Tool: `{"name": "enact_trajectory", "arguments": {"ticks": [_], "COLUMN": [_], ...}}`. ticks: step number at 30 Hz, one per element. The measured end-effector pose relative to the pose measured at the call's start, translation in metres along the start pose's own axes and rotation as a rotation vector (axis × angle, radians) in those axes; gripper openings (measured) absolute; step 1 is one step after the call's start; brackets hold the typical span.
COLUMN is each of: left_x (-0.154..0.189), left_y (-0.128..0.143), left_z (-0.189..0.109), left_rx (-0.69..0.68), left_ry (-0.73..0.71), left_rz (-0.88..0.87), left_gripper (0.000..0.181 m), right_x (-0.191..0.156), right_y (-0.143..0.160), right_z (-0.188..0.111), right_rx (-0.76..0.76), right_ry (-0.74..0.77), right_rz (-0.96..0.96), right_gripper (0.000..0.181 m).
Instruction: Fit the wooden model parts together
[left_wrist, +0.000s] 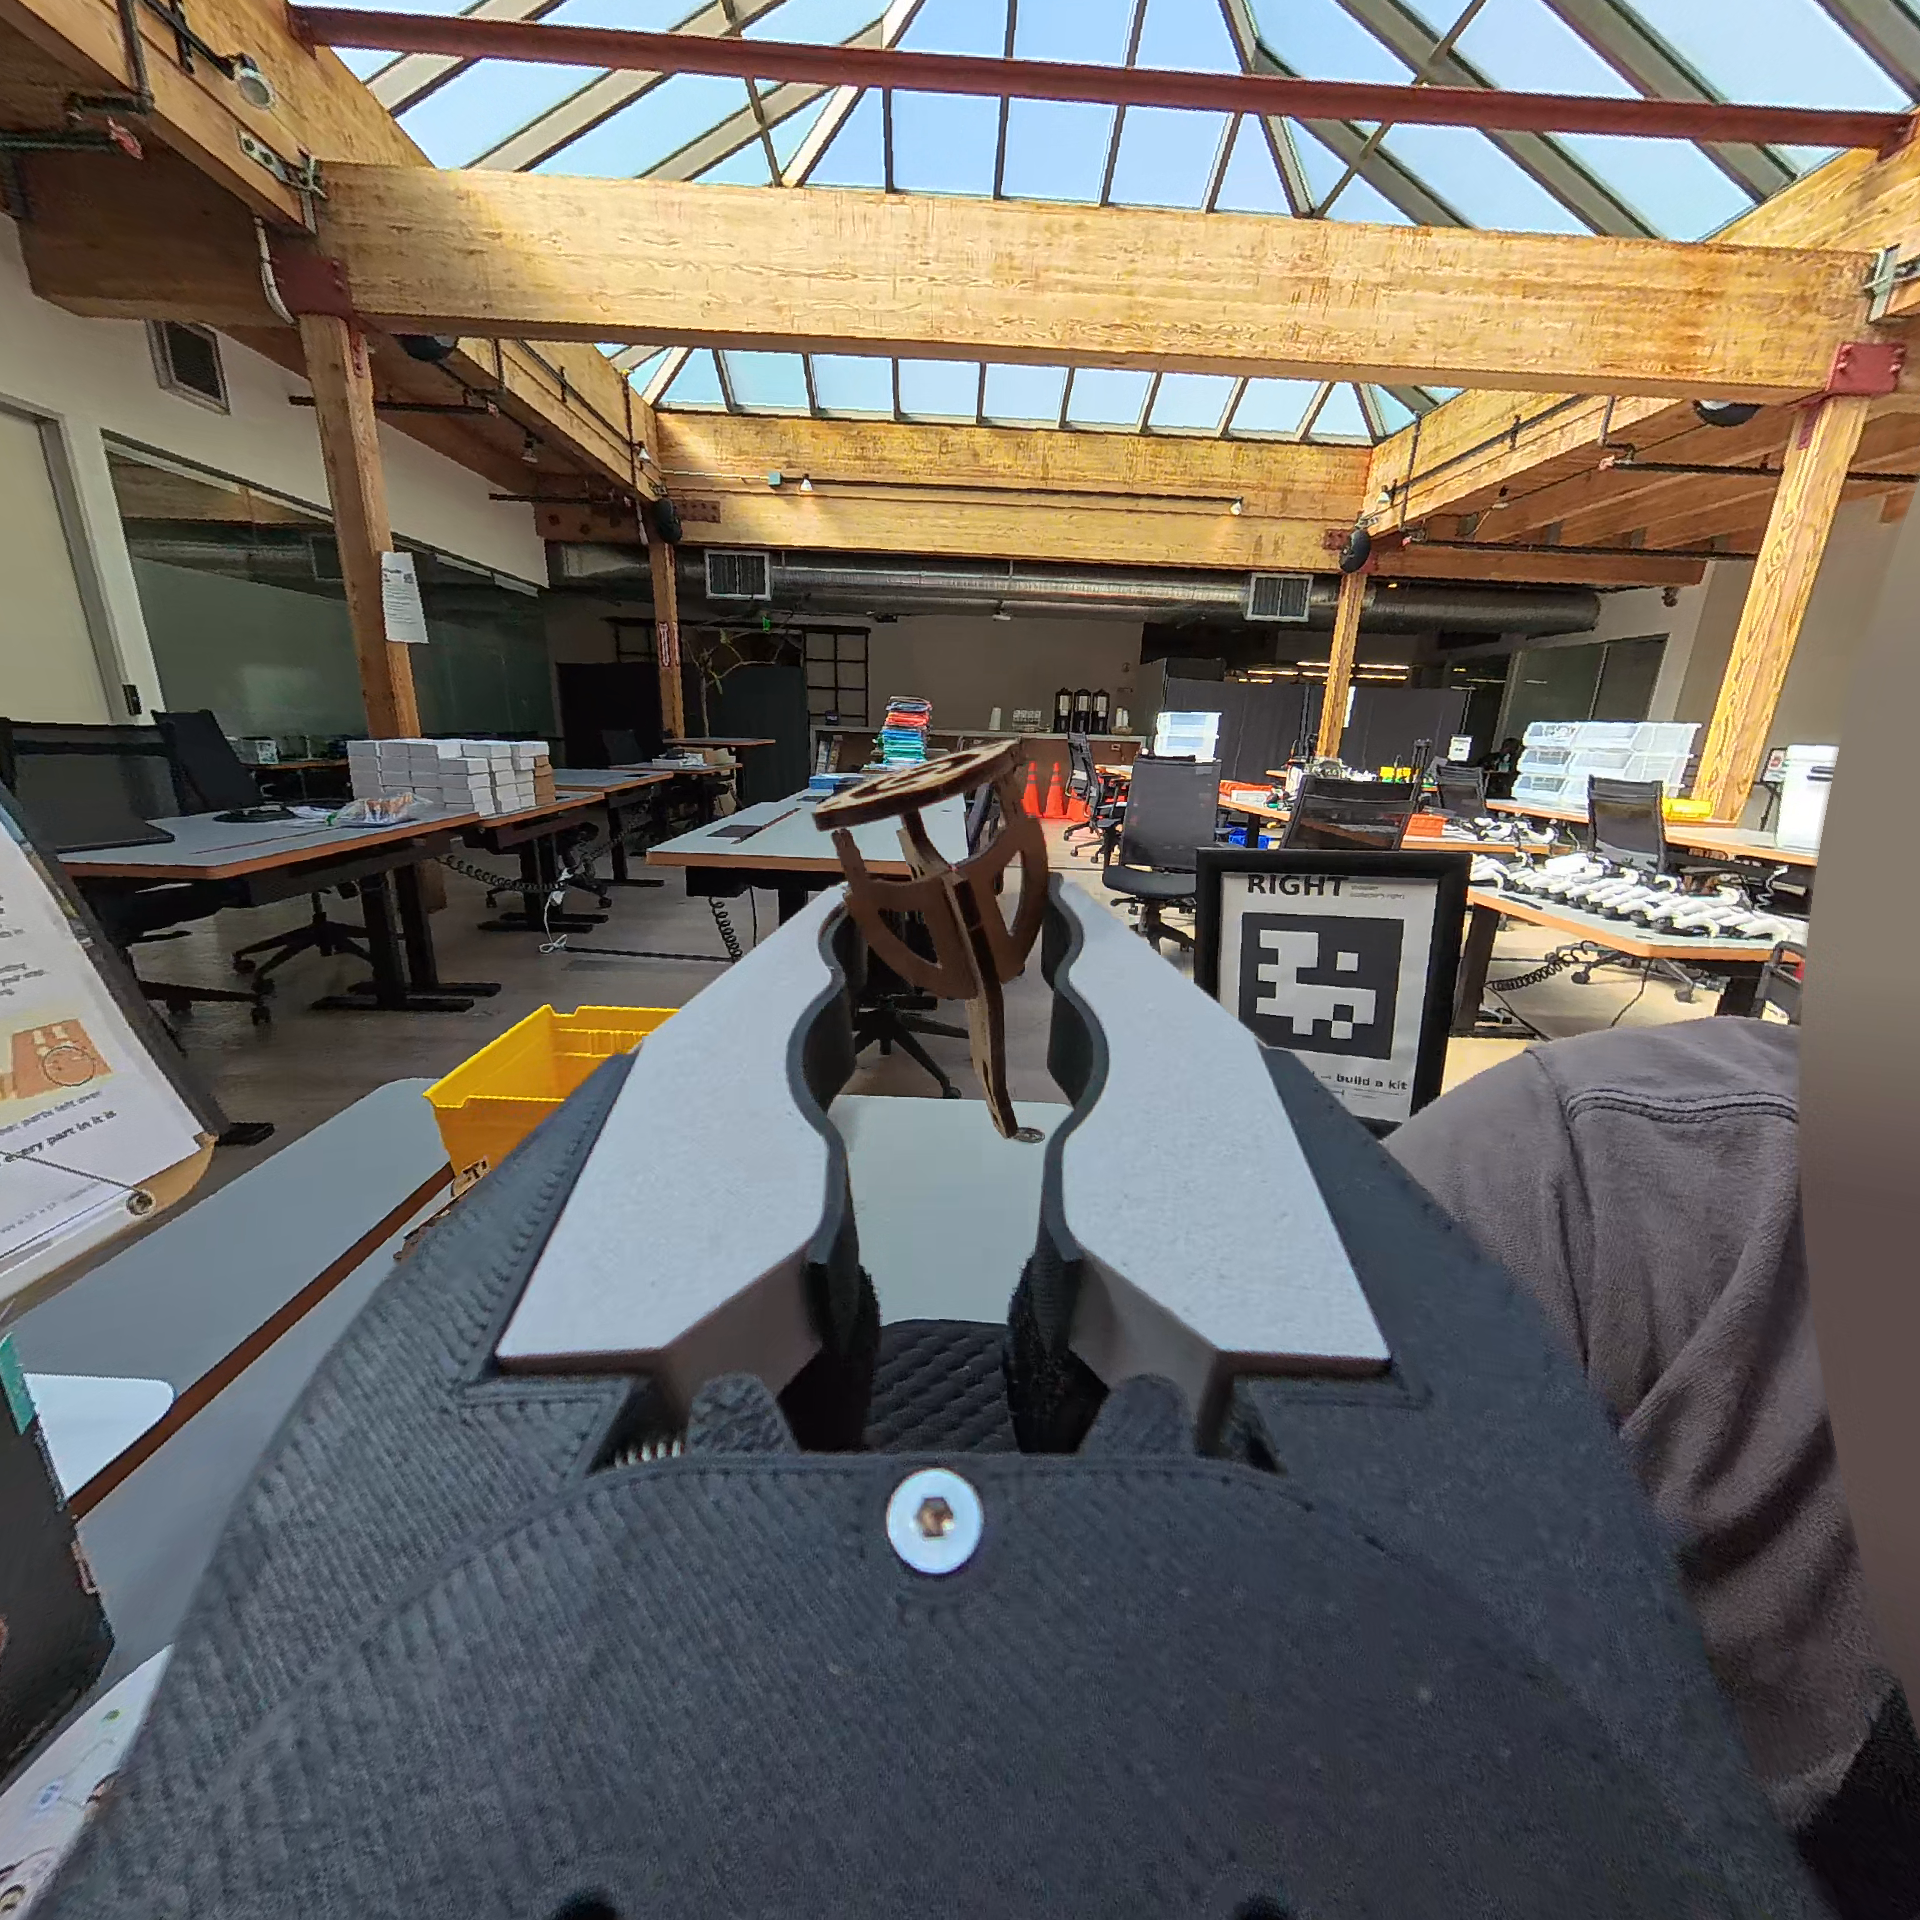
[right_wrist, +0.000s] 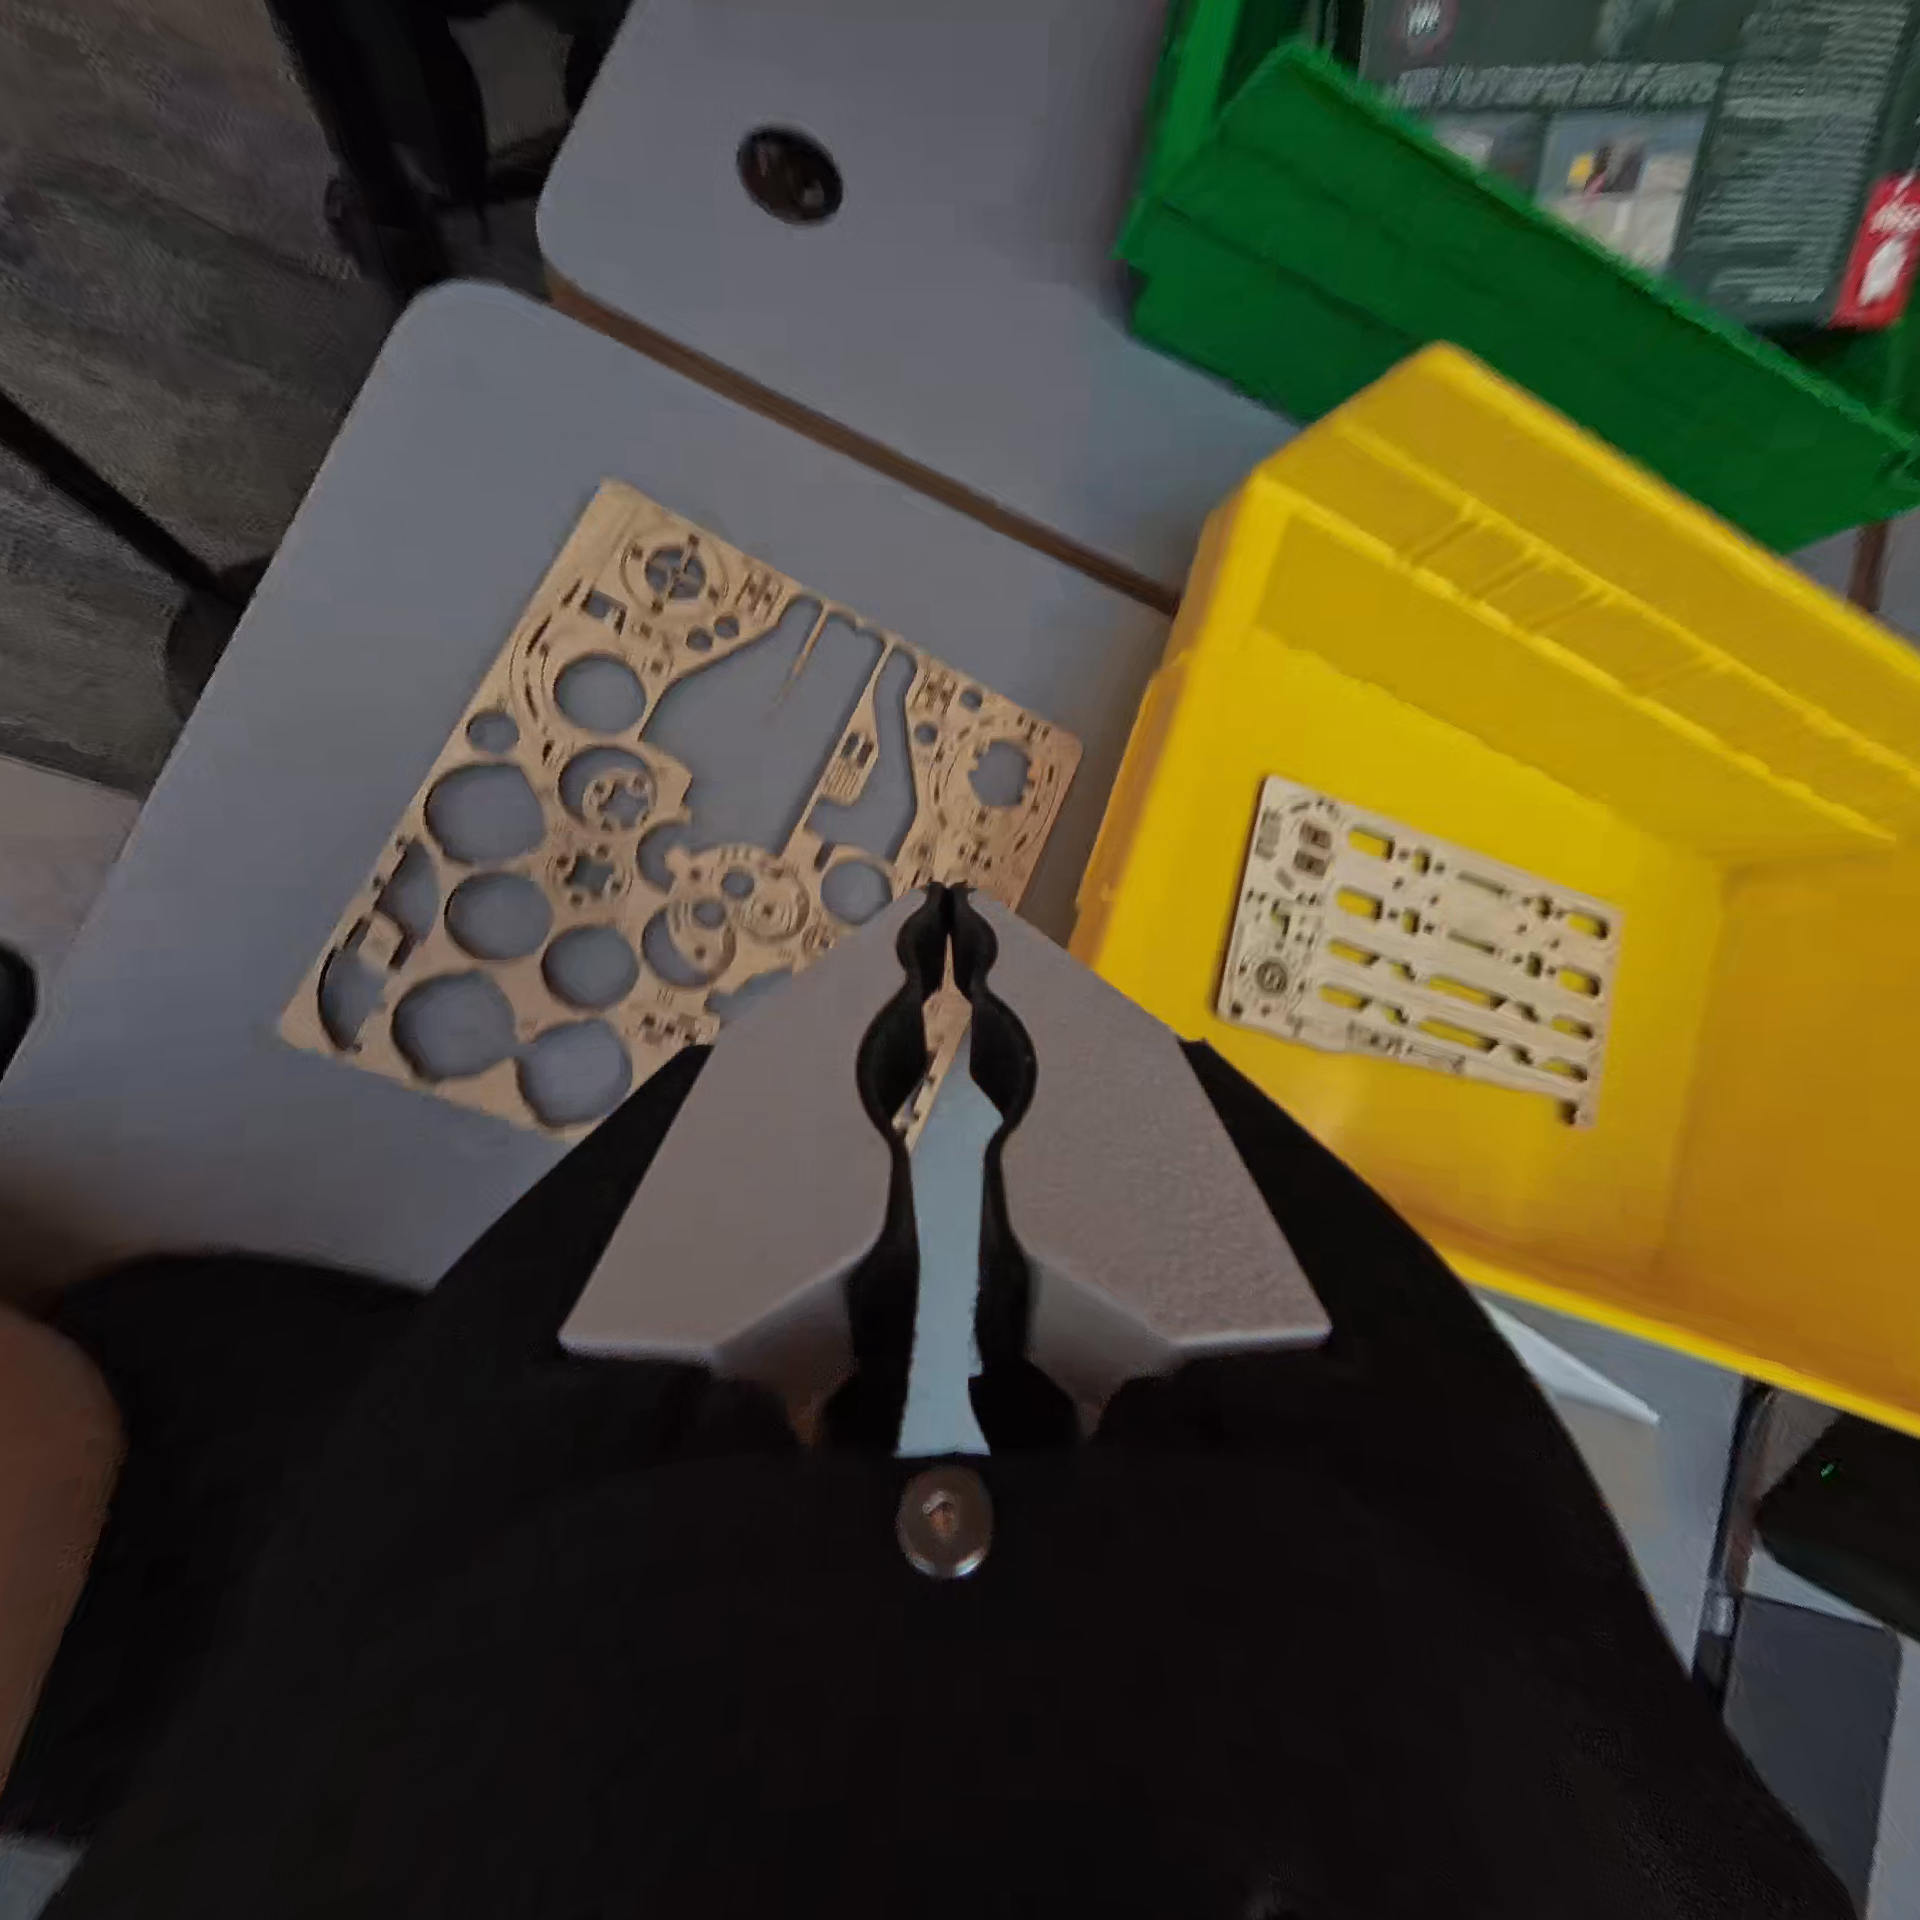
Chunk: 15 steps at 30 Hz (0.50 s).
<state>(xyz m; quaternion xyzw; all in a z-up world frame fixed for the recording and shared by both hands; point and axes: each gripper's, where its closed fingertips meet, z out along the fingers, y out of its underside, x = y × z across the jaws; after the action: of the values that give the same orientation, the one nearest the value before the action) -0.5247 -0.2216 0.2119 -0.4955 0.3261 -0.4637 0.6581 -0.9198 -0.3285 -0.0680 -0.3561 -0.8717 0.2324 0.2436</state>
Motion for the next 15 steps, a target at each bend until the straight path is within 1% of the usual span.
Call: {"name": "enact_trajectory", "arguments": {"ticks": [1,2,3,5,7,9,12,14,15], "left_x": [0.000,-0.002,-0.005,-0.017,-0.030,-0.040,-0.051,-0.055,-0.057], "left_y": [0.000,0.000,-0.001,-0.006,-0.011,-0.016,-0.027,-0.030,-0.029], "left_z": [0.000,-0.001,-0.004,-0.014,-0.028,-0.042,-0.061,-0.069,-0.071], "left_rx": [-0.007,-0.013,-0.016,-0.013,-0.024,-0.028,0.000,0.000,-0.009], "left_ry": [-0.005,-0.015,-0.032,-0.089,-0.145,-0.189,-0.246,-0.267,-0.277], "left_rz": [0.009,0.021,0.035,0.056,0.056,0.057,0.065,0.079,0.090], "left_gripper": [0.032,0.032,0.031,0.032,0.031,0.031,0.032,0.032,0.031], "right_x": [-0.009,-0.017,-0.018,-0.007,0.003,0.011,0.019,0.025,0.032], "right_y": [0.022,0.039,0.052,0.081,0.114,0.157,0.229,0.262,0.271], "right_z": [-0.008,-0.019,-0.031,-0.060,-0.094,-0.126,-0.181,-0.232,-0.261], "right_rx": [-0.056,-0.058,-0.024,0.069,0.170,0.191,0.088,0.041,0.056], "right_ry": [-0.084,-0.165,-0.203,-0.202,-0.176,-0.073,0.132,0.253,0.326], "right_rz": [0.044,0.129,0.225,0.400,0.525,0.568,0.554,0.521,0.508], "right_gripper": [0.000,0.000,0.000,0.000,0.000,0.000,0.000,0.000,0.002]}}
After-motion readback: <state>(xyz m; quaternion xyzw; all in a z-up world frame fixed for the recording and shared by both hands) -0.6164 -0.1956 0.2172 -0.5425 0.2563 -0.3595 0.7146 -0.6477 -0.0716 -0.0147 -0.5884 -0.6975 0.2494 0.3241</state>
